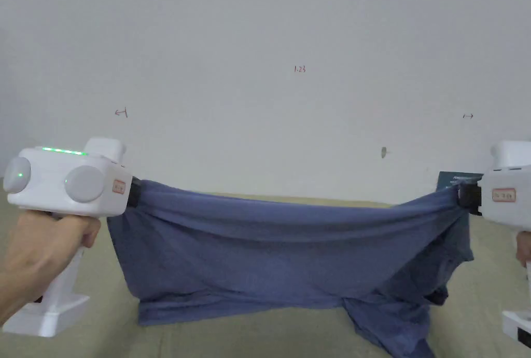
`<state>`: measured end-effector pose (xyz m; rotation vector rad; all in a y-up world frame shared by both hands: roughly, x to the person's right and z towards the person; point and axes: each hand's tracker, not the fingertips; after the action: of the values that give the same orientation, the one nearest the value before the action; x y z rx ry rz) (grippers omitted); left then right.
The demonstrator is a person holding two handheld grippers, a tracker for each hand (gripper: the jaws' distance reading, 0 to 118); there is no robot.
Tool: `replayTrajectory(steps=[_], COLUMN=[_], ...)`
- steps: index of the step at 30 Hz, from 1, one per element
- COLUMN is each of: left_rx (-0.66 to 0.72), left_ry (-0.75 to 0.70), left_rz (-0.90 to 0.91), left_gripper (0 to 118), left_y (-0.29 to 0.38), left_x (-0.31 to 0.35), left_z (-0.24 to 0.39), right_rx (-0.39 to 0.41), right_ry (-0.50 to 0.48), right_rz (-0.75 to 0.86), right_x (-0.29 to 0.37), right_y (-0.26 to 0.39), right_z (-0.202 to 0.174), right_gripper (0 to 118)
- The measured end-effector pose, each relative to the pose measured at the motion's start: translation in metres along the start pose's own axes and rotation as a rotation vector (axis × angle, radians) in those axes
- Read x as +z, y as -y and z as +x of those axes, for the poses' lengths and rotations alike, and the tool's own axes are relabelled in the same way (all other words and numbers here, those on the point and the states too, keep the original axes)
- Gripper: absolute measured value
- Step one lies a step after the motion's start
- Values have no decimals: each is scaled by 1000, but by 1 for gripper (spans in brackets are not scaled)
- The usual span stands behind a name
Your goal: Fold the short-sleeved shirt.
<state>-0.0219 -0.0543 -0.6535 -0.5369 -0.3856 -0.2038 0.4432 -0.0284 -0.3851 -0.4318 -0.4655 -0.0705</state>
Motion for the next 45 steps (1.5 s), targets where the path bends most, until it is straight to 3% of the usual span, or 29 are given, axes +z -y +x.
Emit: replayTrajectory(steps=[3,7,9,14,17,24,35,36,37,38,39,43,45], left_rx=[14,24,25,53,117,126,117,115,115,111,113,141,142], left_ry=[26,62,81,101,102,124,138,139,137,117,109,106,107], left_rz=[-32,-116,-149,-221,-247,-263,-306,-310,-314,-321,-325,-283,-255], left_gripper=[2,2,2,2,2,2,3,9,48,89,118,117,116], left_y=[49,122,163,253,294,346,372,373,373,373,373,364,359], left_x=[21,61,87,138,170,233,243,242,241,243,243,245,246], left_z=[-6,-10,-11,-25,-32,-38,-38,-38,-37,-35,-36,-32,-29], right_rx=[-52,-62,-126,-81,-124,-136,-115,-129,-144,-154,-160,-201,-199], right_ry=[-36,-74,-81,-99,-116,-114,-106,-107,-98,-86,-54,-60,-61], right_rz=[-38,-126,-166,-242,-259,-269,-330,-343,-338,-338,-347,-296,-286], right_x=[33,89,120,190,232,301,303,301,301,301,298,303,302], right_y=[56,136,178,258,295,338,354,354,354,353,354,344,342], right_z=[4,8,11,15,18,17,12,13,14,13,13,11,7], right_gripper=[3,3,3,3,3,3,6,18,58,88,106,110,106])
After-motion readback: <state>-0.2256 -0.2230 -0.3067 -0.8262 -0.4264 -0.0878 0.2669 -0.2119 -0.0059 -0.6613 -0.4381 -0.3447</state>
